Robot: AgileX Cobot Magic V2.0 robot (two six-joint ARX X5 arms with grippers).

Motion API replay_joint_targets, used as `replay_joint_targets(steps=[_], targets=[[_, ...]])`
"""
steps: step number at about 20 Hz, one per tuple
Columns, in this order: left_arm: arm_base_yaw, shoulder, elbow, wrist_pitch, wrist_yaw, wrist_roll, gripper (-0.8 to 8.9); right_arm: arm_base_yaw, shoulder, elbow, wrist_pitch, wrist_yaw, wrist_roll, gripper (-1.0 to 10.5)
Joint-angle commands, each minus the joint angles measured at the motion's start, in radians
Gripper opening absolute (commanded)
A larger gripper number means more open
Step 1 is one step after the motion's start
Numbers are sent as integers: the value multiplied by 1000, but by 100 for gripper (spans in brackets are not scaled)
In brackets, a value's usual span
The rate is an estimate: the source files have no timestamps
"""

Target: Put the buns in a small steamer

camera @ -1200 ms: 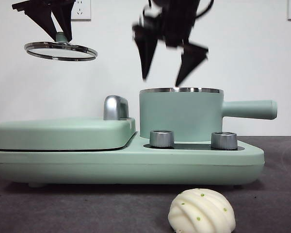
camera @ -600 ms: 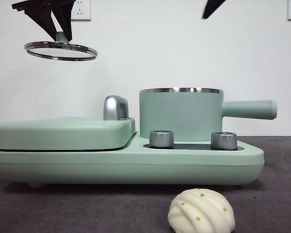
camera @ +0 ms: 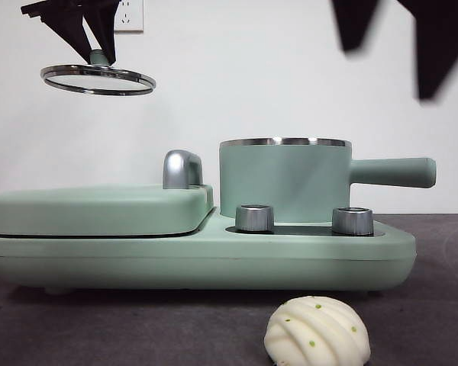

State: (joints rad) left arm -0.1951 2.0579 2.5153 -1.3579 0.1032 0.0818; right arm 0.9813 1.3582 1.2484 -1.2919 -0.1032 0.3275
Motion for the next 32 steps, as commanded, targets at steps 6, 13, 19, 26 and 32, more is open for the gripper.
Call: replay_joint_targets(steps=[6, 13, 19, 26, 32], targets=[[-8, -10, 34, 19, 2, -10, 119, 101, 69, -300, 441, 110, 117, 433], [-8, -10, 34, 19, 2, -16, 119, 21, 145, -373, 605, 79, 77, 406], [-8, -10, 34, 19, 2, -16, 119, -15, 170, -370, 635, 41, 73, 158], [-8, -10, 34, 19, 2, -16, 119, -47, 170, -63, 310, 40, 42, 159], [-8, -10, 34, 19, 2, -16, 119, -241, 222, 374, 32, 49, -86, 159]])
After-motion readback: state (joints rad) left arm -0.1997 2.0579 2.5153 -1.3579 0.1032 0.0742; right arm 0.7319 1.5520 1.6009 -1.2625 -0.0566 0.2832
